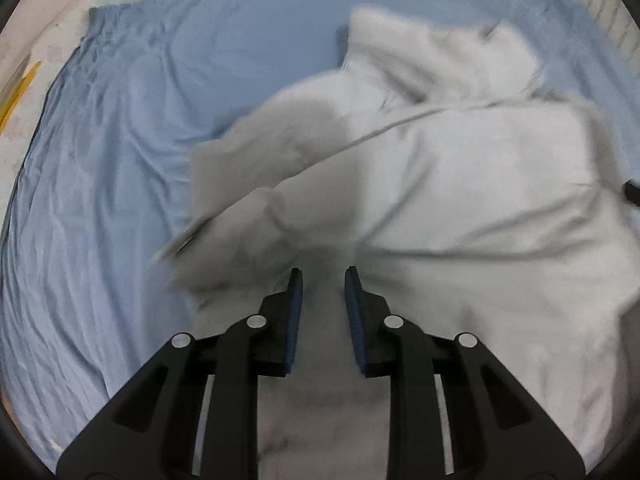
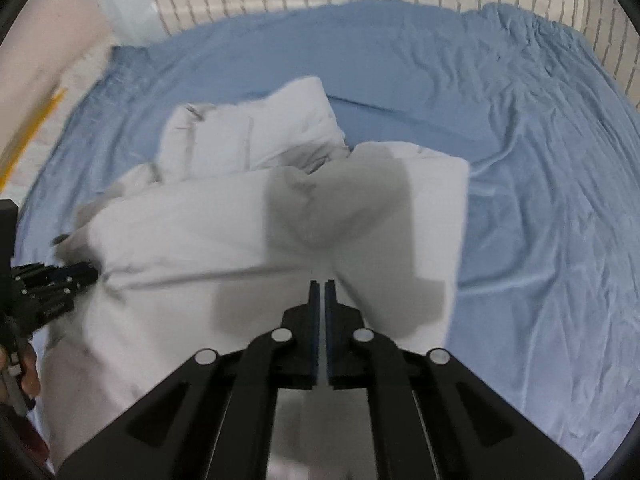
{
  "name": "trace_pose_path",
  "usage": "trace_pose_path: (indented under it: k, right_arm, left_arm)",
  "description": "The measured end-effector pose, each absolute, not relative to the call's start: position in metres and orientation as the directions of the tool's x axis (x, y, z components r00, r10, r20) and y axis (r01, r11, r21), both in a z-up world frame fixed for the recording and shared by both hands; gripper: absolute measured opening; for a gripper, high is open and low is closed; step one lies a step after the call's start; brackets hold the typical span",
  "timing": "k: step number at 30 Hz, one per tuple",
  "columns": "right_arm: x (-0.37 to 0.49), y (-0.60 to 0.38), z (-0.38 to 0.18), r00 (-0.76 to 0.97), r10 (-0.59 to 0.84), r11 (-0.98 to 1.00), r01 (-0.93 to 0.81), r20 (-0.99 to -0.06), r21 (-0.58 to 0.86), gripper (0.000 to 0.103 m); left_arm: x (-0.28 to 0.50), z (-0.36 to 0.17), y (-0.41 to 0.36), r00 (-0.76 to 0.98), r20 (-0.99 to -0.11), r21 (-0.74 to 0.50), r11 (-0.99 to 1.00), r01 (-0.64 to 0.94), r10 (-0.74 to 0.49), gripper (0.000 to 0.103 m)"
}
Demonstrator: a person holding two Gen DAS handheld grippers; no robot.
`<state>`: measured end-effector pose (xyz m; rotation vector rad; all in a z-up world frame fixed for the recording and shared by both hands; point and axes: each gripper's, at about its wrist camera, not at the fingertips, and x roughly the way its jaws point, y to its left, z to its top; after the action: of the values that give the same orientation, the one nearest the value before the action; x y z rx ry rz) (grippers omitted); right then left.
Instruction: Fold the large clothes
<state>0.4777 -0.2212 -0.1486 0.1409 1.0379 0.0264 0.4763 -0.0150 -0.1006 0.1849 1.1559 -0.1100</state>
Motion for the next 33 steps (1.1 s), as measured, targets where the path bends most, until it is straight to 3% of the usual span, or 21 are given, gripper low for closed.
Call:
trace_pose_path:
  k: [4, 9, 11, 18, 23, 25, 26, 27, 28, 29, 30, 31, 33]
  right_arm:
    - [0.448, -0.215, -0.142, 0.516, 0.104, 0.992, 0.008, -0.850, 0.127, 0.002]
    - [0.466, -0.211, -0.181, 0.440, 0.051, 0.998, 0.017, -0.896, 0.066, 0.001]
    - [0.472, -0.211, -0.197, 0.432, 0.009, 1.000, 0.020, -0.902, 0.019, 0.000]
    - [0.488, -0.218, -0.221, 0.386, 0.033, 0.998, 0.041, -0.922, 0.053, 0.000]
    - [0.472, -0.215, -0.215, 0.425, 0.025, 0.998, 0.037, -0.905, 0.045, 0.000]
    - [0.453, -0.213, -0.202, 0.474, 0.031, 0.999, 0.009, -0.880, 0.040, 0.007]
    - [0.437, -0.213, -0.192, 0.509, 0.037, 0.999, 0.000, -0.860, 0.043, 0.010]
    - [0.415, -0.214, -0.179, 0.557, 0.054, 0.998, -0.002, -0.829, 0.063, 0.022]
    - [0.392, -0.217, -0.169, 0.597, 0.069, 0.996, 0.008, -0.799, 0.093, 0.043]
    - [0.370, -0.219, -0.161, 0.621, 0.069, 0.994, 0.023, -0.780, 0.106, 0.048]
    - [0.354, -0.218, -0.156, 0.631, 0.062, 0.994, 0.029, -0.773, 0.103, 0.049]
    - [0.337, -0.217, -0.153, 0.635, 0.051, 0.995, 0.032, -0.771, 0.092, 0.049]
    - [0.299, -0.213, -0.148, 0.635, 0.013, 0.998, 0.035, -0.773, 0.046, 0.049]
  left_arm:
    - [0.455, -0.091, -0.006, 0.428, -0.904, 0.082, 0.980, 0.180, -0.003, 0.025]
    - [0.461, -0.124, -0.021, 0.396, -0.911, 0.210, 0.956, 0.207, 0.114, 0.026]
    - [0.461, -0.130, -0.023, 0.401, -0.909, 0.207, 0.956, 0.208, 0.110, 0.026]
    - [0.465, -0.133, -0.014, 0.380, -0.923, 0.145, 0.969, 0.200, 0.060, 0.027]
    - [0.453, -0.123, -0.020, 0.413, -0.908, 0.149, 0.974, 0.173, 0.065, 0.027]
    - [0.430, -0.110, -0.017, 0.459, -0.887, 0.133, 0.979, 0.157, 0.047, 0.028]
    - [0.424, -0.101, -0.013, 0.477, -0.878, 0.115, 0.981, 0.155, 0.028, 0.032]
    - [0.409, -0.090, -0.012, 0.501, -0.866, 0.084, 0.984, 0.156, -0.005, 0.034]
    - [0.393, -0.078, -0.008, 0.524, -0.851, 0.047, 0.986, 0.157, -0.043, 0.043]
    - [0.377, -0.067, -0.005, 0.546, -0.835, 0.017, 0.987, 0.159, -0.073, 0.056]
    - [0.360, -0.058, -0.002, 0.569, -0.817, 0.001, 0.987, 0.159, -0.090, 0.063]
    - [0.338, -0.047, 0.001, 0.602, -0.793, 0.009, 0.988, 0.154, -0.086, 0.077]
    - [0.296, -0.032, 0.007, 0.653, -0.756, 0.047, 0.989, 0.138, -0.055, 0.090]
